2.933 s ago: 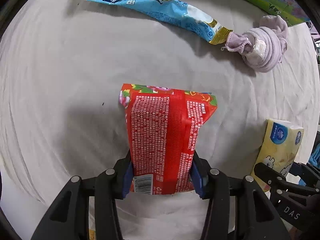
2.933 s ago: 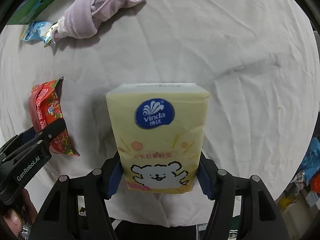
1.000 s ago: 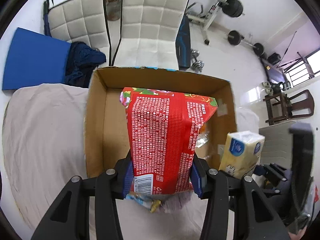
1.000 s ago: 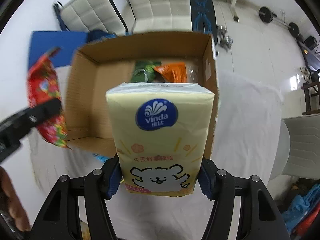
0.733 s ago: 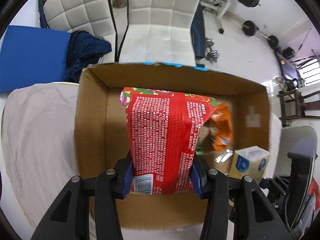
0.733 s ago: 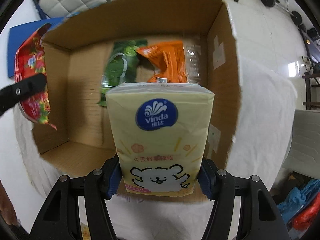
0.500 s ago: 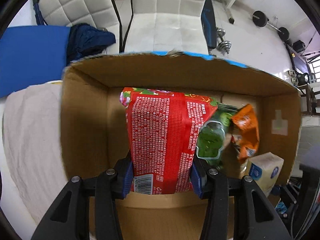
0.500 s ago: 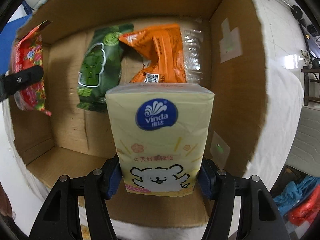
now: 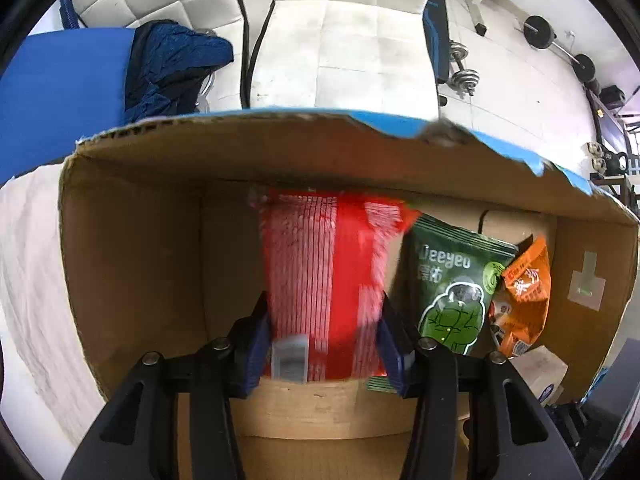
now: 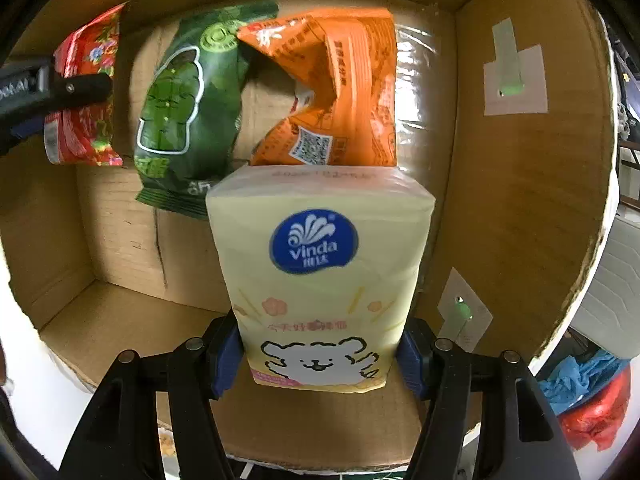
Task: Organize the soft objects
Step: 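Carry the red bag and tissue pack into the box and release both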
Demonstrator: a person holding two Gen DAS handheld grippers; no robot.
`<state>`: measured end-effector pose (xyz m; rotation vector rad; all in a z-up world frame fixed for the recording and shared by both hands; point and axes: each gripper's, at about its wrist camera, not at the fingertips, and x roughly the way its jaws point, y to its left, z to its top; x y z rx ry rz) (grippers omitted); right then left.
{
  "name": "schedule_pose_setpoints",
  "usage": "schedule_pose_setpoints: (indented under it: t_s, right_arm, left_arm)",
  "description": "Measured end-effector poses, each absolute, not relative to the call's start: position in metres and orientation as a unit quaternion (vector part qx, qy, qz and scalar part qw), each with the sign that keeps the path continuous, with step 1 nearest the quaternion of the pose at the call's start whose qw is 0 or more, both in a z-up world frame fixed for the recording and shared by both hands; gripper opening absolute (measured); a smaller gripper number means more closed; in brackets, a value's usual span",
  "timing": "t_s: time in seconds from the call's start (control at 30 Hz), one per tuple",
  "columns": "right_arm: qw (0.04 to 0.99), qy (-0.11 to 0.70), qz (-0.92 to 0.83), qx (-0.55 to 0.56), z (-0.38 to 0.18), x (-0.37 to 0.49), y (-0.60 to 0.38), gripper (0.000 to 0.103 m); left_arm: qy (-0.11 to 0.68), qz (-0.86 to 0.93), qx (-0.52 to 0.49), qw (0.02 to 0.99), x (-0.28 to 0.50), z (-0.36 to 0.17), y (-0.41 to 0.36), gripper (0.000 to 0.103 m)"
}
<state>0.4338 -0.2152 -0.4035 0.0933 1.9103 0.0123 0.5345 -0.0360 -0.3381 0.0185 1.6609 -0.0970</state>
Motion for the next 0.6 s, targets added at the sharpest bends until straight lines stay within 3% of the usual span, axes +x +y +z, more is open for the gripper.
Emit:
schedule_pose_setpoints:
  t_s: [0.07,0.23,0.6]
  right_arm:
    - [0.578,0.815,0.005,0.040,-0.402,0.434,-0.213,0.068]
    - [0.594,0.803,0.001,0.048,-0.389,0.438,-0.208,0.082]
    - [0.637,0.768,0.007,0.062,-0.341,0.423,-0.216,0.082]
  left_arm:
    - [0.741,-0.043,-0.002,0.671,0.534,-0.334,-0.033,0.046]
    - [0.737,-0.041,-0.008,0.675,0.535,-0.322,-0.031,0.046]
    - [0.701,-0.061,-0.013,0.710,0.498,-0.266,-0.024,0.046]
